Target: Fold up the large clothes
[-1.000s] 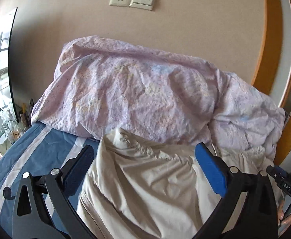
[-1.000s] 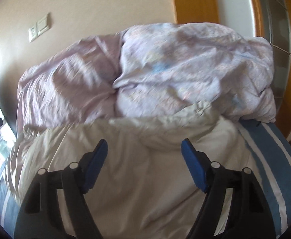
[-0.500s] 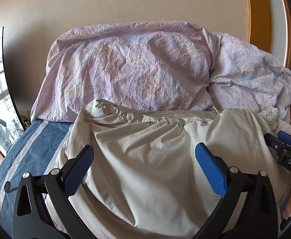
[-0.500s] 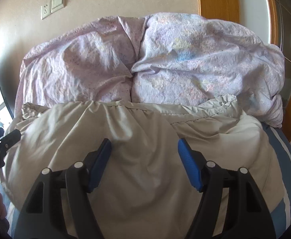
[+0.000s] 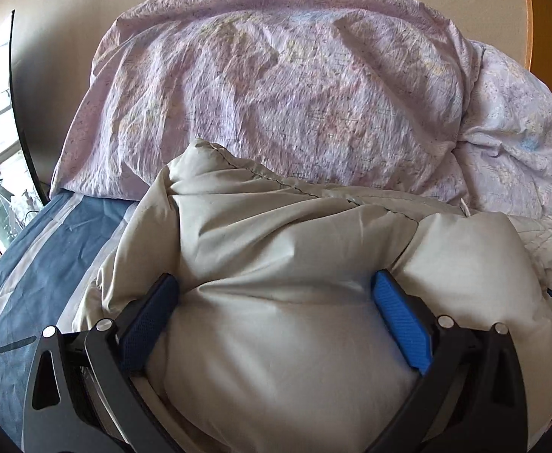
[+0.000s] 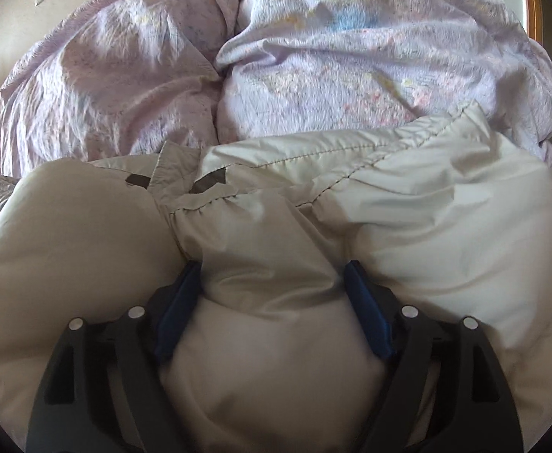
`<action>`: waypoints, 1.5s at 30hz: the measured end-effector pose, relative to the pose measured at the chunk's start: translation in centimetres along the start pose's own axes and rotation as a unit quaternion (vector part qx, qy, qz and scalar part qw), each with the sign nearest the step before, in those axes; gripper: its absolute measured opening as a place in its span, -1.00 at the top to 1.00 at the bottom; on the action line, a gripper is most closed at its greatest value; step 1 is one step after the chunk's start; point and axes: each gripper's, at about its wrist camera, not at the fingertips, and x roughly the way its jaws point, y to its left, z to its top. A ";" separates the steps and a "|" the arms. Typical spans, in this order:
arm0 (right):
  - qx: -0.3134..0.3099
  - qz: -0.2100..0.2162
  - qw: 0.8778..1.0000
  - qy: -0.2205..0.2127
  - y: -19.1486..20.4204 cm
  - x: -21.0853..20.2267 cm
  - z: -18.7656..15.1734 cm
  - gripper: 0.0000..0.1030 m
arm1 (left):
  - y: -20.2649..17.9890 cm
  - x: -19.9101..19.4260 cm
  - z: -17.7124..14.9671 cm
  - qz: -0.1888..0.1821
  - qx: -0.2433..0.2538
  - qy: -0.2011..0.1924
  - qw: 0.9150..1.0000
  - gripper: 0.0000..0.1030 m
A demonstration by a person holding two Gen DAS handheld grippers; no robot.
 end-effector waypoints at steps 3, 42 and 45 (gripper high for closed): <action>0.001 -0.002 1.000 -0.002 0.1 0.9 -0.3 -0.53 | -0.3 1.2 -0.1 0.009 0.006 0.002 1.000 -0.97; 0.141 -0.094 0.985 0.028 -16.1 4.3 0.1 -0.61 | 8.8 5.4 -0.5 -0.039 -0.137 0.084 0.986 -0.97; 0.134 -0.100 0.985 0.037 -15.9 4.2 0.2 -0.60 | 9.0 4.8 -0.5 -0.032 -0.136 0.092 0.986 -0.97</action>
